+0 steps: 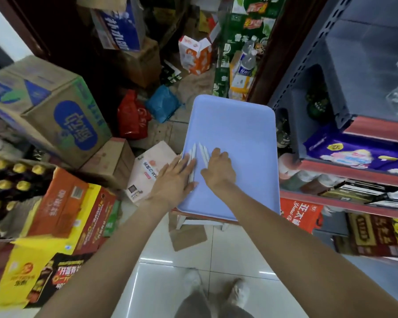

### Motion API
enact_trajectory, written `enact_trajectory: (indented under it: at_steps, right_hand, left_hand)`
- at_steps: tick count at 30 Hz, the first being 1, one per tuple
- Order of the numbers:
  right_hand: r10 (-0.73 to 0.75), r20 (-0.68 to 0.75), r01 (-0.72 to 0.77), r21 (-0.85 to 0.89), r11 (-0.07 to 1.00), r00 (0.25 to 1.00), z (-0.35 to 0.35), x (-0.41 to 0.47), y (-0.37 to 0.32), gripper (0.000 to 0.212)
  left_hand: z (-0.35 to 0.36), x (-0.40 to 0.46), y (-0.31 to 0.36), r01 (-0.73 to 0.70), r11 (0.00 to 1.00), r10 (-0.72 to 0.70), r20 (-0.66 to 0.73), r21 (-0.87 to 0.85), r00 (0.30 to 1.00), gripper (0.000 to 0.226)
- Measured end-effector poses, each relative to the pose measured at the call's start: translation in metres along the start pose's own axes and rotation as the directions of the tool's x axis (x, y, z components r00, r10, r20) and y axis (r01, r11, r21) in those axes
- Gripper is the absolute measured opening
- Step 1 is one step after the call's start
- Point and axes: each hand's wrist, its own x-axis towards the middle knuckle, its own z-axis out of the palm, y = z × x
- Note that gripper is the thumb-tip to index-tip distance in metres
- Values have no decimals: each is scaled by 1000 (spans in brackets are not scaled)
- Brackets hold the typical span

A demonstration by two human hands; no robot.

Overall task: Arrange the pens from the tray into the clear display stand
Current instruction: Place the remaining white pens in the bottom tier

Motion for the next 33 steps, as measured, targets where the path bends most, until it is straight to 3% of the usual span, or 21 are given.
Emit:
enact_trajectory:
  at_steps: [6, 9, 10, 12, 14, 18, 25, 29, 33]
  right_hand:
    - [89, 55, -90, 17, 996, 995, -17, 8, 22, 30]
    - [133, 75, -150, 306, 940, 988, -30, 12, 39, 19]
    - [143, 94, -171, 496, 851, 985, -36, 10, 43, 13]
    - [139, 126, -183, 806, 562, 982, -55, 2, 47, 12]
    - [91, 67, -95, 930, 355, 994, -81, -9, 51, 8]
    - [71, -101, 83, 971, 223, 992, -135, -23, 73, 7]
    - [129, -238, 207, 954, 218, 963, -216, -47, 165, 7]
    - [184, -303, 307, 952, 11, 935, -266, -58, 241, 14]
    - [196, -335, 349, 936, -40, 922, -311, -55, 322, 18]
  left_hand:
    - [-7, 8, 7, -37, 997, 31, -90, -64, 995, 56]
    - [-22, 16, 25, -106, 981, 77, -181, -162, 981, 47]
    - [-28, 19, 35, -116, 960, 71, -179, -254, 981, 46]
    - [-42, 23, 57, -102, 869, 55, -111, -484, 992, 42]
    - [-57, 27, 82, -77, 752, 84, -21, -655, 996, 38]
    - [-87, 40, 132, -110, 625, 191, 14, -773, 981, 19]
    - [-119, 63, 244, -321, 702, 353, -81, -636, 932, 22]
    - [-122, 80, 328, -368, 699, 390, -105, -613, 915, 19]
    - [-114, 95, 414, -391, 681, 382, -155, -619, 911, 18]
